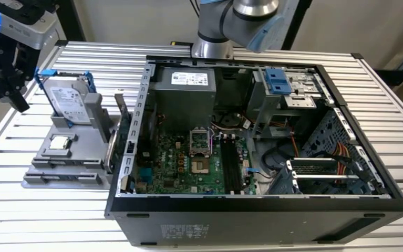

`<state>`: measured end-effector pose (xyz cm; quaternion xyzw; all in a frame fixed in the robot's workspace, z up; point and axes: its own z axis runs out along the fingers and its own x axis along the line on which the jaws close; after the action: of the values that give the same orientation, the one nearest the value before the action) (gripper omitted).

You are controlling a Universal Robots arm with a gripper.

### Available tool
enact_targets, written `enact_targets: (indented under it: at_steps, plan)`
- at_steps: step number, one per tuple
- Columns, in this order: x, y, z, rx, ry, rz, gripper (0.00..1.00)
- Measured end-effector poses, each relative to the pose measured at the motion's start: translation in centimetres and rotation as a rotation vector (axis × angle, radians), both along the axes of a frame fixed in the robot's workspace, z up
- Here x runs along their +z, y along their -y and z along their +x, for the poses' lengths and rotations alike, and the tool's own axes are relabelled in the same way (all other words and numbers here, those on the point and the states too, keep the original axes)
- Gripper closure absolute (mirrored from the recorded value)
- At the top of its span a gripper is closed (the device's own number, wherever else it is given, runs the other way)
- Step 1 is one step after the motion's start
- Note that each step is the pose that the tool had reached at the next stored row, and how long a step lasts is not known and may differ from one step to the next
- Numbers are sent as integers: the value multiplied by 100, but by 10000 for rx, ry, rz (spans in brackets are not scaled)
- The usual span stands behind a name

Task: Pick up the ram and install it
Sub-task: 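Pick up the ram and move it above insertion slot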

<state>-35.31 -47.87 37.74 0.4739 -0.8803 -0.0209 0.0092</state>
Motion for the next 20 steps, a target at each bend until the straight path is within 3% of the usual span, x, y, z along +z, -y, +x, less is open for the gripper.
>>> enact_targets:
  at_steps: [20]
  plan:
    - [-1, -16, 0, 1566, 4, -4, 100]
